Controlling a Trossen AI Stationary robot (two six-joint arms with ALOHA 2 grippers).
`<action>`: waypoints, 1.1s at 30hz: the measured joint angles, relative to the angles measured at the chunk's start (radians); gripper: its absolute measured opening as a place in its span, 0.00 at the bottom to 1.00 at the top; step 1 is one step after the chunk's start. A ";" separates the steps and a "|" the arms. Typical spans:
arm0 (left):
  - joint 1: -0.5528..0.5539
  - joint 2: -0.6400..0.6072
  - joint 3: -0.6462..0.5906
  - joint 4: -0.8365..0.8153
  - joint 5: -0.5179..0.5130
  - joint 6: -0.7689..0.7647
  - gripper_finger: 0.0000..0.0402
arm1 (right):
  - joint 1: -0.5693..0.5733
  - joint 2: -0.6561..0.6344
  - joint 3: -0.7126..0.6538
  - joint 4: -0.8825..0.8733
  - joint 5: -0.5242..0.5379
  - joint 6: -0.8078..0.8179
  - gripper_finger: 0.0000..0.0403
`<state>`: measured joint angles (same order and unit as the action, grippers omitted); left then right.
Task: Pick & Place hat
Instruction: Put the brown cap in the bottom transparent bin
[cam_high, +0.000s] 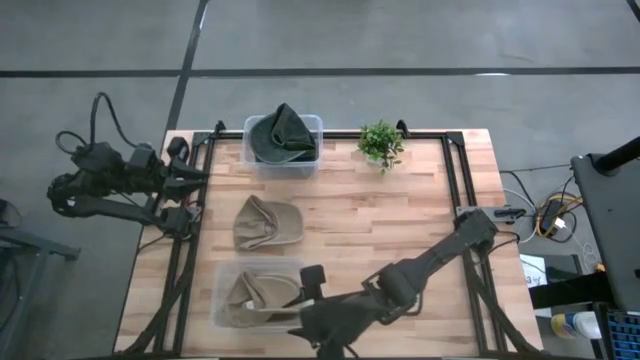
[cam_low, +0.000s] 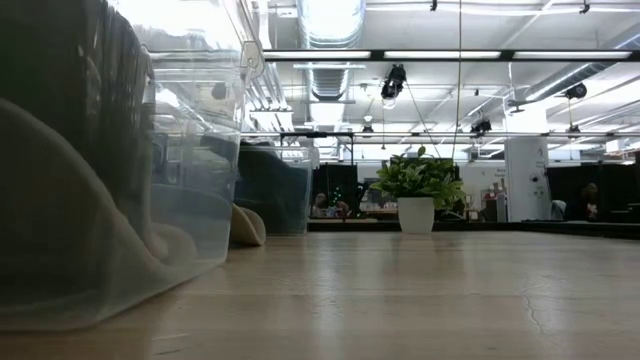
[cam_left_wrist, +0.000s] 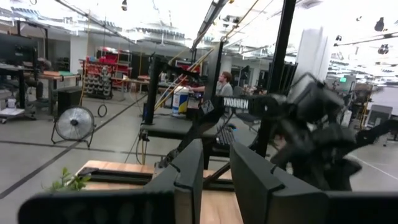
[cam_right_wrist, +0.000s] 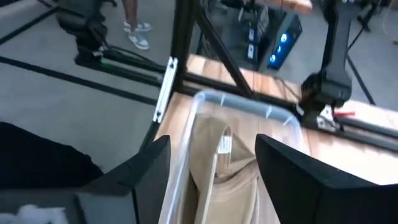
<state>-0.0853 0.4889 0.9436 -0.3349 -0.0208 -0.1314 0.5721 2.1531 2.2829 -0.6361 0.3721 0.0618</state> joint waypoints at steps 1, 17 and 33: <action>0.000 0.000 0.000 -0.006 0.000 0.000 0.18 | 0.009 -0.014 -0.001 -0.002 -0.002 -0.012 0.55; 0.000 0.002 -0.011 -0.010 0.001 -0.034 0.18 | 0.107 -0.341 -0.212 0.017 0.072 -0.083 0.25; 0.000 0.004 -0.034 -0.007 0.001 -0.034 0.18 | 0.089 -0.940 -1.058 0.599 0.100 -0.104 0.03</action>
<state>-0.0856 0.4927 0.9092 -0.3424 -0.0196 -0.1658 0.6615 1.2132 1.2254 -0.0368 0.4725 -0.0424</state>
